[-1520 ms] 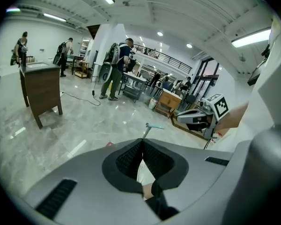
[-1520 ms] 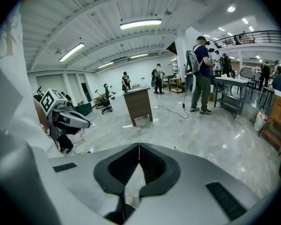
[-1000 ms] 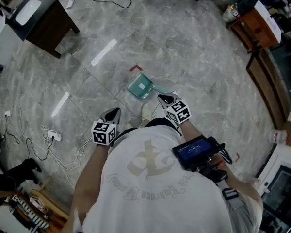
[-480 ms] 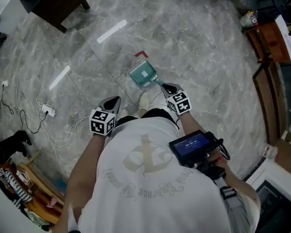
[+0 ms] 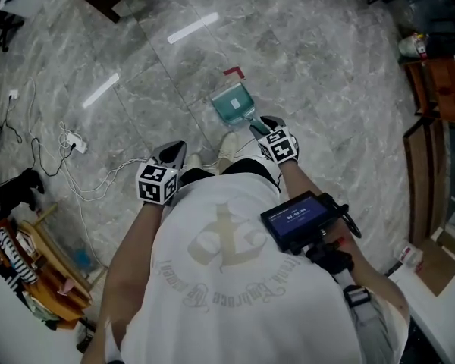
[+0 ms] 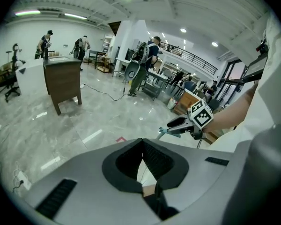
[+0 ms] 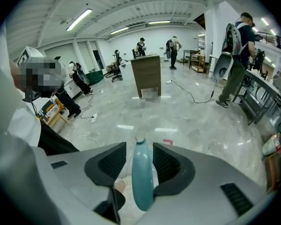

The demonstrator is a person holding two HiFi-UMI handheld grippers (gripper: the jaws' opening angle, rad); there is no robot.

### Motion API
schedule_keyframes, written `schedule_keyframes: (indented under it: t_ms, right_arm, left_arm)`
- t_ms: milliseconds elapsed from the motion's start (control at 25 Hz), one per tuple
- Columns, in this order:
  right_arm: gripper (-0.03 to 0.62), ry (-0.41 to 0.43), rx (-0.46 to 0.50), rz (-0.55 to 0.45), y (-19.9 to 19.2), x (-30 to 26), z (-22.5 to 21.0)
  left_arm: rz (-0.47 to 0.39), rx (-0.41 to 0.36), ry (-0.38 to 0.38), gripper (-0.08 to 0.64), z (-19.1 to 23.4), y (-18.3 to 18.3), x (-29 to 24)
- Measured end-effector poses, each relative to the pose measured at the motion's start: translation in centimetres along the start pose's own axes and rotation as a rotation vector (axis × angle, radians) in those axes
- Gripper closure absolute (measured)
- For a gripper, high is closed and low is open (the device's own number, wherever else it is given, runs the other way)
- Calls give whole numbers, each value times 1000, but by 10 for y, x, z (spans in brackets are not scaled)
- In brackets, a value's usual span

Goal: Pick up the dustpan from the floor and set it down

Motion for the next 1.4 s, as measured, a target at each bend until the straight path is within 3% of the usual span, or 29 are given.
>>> schedule_keyframes:
  t_ms: [400,640,960,1400]
  right_arm:
    - [388,75,154,184,-17,-44,-13]
    - [391,64,192,284,-28,-55,-16]
    - [445,53,197,286,-32,-59,-17]
    - [486,-42,206,287,-29,-54,-40]
  left_arm:
    - [-8,101,102,548,4,-8,1]
    - [-16,133,133,548,3,-13,5]
    - [-42,132,163,548,-1,-5,9]
    - [-45,110,148,548,6,5,2]
Point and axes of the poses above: the fingertips, and each gripper's own axes: x backward along the fingers, z to its left, y out of its top, the point moved 2 cm from there along x, backward along the fingers, and after that the axes turned 1 degree about x, right-handed, at the moved point
